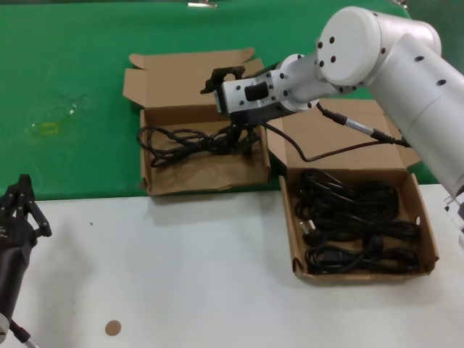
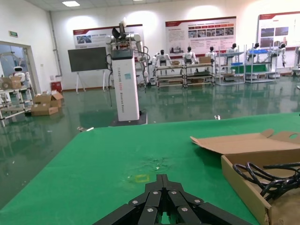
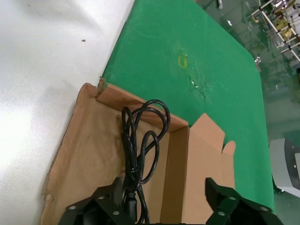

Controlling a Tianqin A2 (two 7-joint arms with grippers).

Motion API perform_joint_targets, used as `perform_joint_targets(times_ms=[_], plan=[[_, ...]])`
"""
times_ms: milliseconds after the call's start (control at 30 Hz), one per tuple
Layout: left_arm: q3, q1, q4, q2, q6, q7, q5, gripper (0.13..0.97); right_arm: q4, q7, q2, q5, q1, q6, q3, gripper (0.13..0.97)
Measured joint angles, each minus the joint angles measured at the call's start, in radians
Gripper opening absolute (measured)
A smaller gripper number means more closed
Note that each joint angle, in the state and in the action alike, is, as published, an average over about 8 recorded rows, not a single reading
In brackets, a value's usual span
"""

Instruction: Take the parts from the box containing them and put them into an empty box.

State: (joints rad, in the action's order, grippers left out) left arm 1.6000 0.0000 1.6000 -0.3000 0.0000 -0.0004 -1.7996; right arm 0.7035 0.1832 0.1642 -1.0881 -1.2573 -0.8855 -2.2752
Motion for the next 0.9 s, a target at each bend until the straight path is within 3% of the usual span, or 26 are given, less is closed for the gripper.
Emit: perform_joint_targets(times_ms=[267,433,567,667,900], plan=[[0.0,0.0,0.0,0.0,0.0,0.0,0.0,0.165,0.028,-0.006,0.005,-0.022,0.039,0.027,0.021,0.681],[0.0,0.0,0.0,0.0,0.0,0.0,0.0,0.221,0.076,-0.016,0.012,-0.06,0.106,0.074,0.057,0.8],[0.0,0.0,0.0,0.0,0.0,0.0,0.0,0.255,0.121,-0.025,0.019,-0.096,0.17,0.12,0.091,0.8],[0.0,0.0,0.0,0.0,0.0,0.0,0.0,0.255,0.157,-0.032,0.024,-0.124,0.22,0.155,0.118,0.844],[0.0,0.0,0.0,0.0,0.0,0.0,0.0,0.398,0.241,-0.05,0.037,-0.191,0.338,0.238,0.181,0.924]])
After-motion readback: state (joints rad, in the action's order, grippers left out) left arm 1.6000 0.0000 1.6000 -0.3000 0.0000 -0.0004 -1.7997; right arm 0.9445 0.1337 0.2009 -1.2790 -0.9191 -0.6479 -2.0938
